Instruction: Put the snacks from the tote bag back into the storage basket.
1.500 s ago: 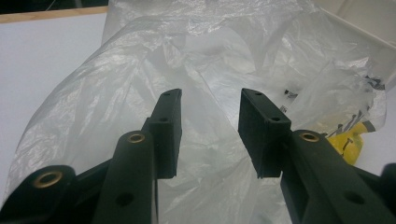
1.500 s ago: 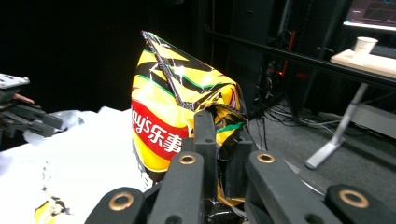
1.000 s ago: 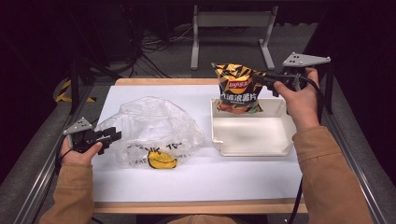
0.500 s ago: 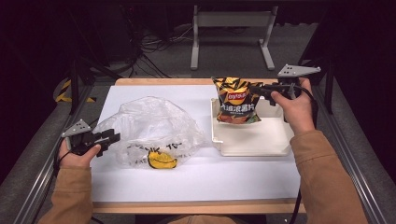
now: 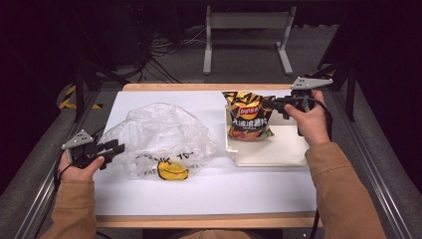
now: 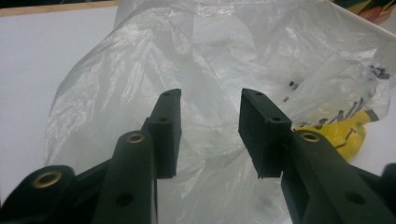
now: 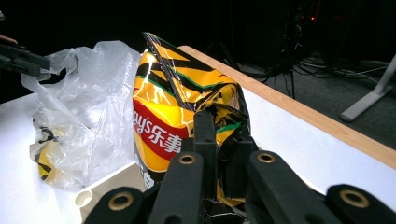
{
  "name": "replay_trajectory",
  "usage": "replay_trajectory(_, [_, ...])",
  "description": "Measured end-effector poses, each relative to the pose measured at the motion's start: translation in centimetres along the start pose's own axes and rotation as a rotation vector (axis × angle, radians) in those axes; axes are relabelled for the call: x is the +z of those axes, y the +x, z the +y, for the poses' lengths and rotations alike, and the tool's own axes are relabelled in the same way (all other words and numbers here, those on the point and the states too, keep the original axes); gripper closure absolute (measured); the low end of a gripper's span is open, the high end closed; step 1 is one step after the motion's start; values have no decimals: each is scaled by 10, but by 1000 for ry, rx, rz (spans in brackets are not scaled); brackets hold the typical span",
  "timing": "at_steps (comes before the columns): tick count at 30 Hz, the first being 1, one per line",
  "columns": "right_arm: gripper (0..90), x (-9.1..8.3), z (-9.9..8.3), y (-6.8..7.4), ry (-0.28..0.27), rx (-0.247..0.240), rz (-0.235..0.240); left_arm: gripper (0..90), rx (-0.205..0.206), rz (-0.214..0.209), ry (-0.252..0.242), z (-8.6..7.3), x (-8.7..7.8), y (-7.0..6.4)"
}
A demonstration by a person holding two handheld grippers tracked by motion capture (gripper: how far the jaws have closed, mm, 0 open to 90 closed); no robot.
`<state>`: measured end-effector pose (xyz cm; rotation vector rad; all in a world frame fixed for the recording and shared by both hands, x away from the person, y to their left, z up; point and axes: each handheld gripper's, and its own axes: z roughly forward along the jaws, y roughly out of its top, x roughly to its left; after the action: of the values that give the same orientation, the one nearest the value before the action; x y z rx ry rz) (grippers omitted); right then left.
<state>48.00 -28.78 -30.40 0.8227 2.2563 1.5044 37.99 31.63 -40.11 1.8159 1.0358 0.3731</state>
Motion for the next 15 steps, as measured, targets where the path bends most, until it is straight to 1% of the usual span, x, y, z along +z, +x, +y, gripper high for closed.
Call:
replay_trajectory(2, [867,2,-1,-1,1,4,4,596,0,-1,0,0,0,0])
replay_trajectory(3, [866,6,-3,-4,8,8,9,594,1,1,1,0,1,0])
replay_trajectory(4, [865,7,-4,-5,9,12,12,593,5,4,2,0,1,1])
replay_trajectory(8, [861,11,-5,-12,5,24,33,591,1,3,2,-1,1,1])
replay_trajectory(15, [832,12,-8,-23,10,33,3,589,1,11,10,-3,-1,0])
